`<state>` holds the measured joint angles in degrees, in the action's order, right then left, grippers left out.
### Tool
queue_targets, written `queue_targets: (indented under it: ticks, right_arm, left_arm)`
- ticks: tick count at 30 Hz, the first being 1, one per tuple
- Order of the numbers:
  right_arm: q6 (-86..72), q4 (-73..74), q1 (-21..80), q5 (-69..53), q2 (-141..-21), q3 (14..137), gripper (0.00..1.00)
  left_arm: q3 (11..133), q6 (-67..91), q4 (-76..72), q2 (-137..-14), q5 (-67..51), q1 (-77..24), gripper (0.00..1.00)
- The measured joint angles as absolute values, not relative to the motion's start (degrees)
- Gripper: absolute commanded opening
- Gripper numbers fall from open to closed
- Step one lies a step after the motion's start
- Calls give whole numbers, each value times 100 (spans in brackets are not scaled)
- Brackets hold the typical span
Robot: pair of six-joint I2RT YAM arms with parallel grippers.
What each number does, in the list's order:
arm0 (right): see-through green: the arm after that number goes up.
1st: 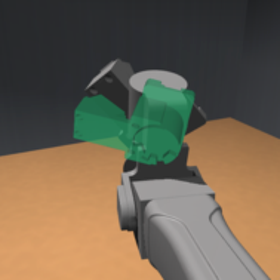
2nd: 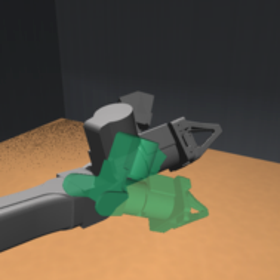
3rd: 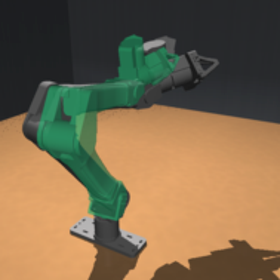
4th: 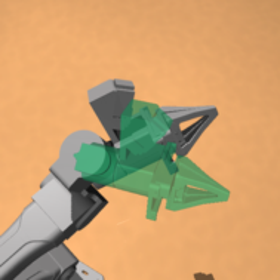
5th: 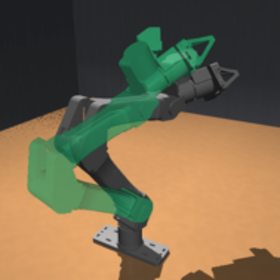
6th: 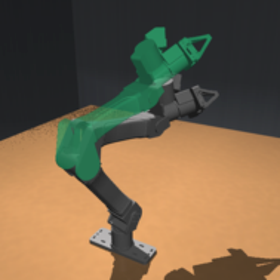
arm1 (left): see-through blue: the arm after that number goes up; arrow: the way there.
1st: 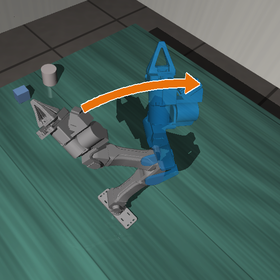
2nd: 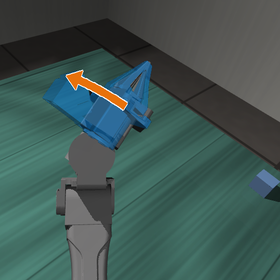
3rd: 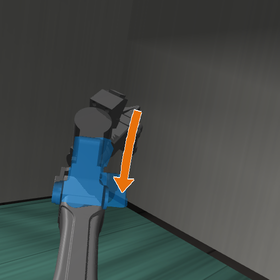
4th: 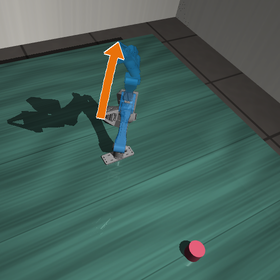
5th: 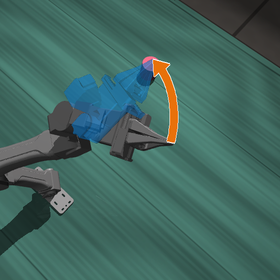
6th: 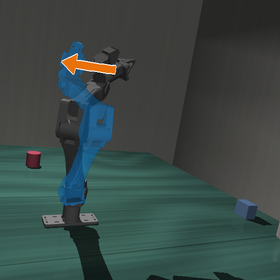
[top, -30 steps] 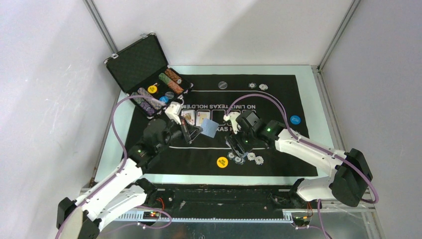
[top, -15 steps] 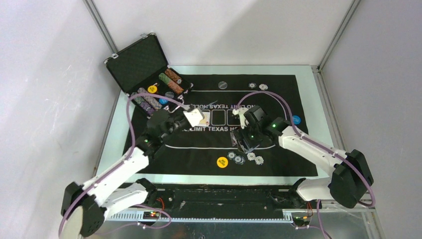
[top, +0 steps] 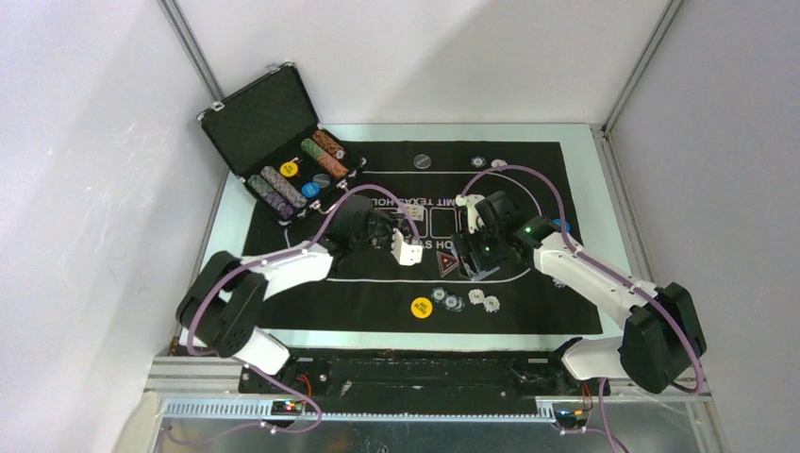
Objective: Distribute texas hold em gaming equipment
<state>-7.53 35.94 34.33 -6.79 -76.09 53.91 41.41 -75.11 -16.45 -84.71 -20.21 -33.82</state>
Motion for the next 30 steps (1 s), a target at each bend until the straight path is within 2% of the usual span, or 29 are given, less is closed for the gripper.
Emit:
queue_targets:
  ticks: [10, 20, 22, 24, 30]
  right_arm:
    - [-751, 3577, 3345, -731, -7714, 5391, 0]
    - [-753, 3540, 3284, -740, -7887, 5389, 0]
    - [-751, 3540, 3269, -740, -7887, 5387, 0]
    - [-751, 3538, 3251, -740, -7887, 5387, 0]
    - [-753, 3522, 3236, -738, -7909, 5382, 0]
  left_arm:
    - [4807, -8335, -1413, -9612, -2018, -3382, 0]
    - [5288, -8353, -864, -10062, -1898, -3387, 0]
    - [5408, -8344, -729, -10145, -1850, -3400, 4]
    - [5454, -8344, -646, -10186, -1824, -3402, 15]
    - [5588, -8302, -259, -10315, -1772, -3441, 32]
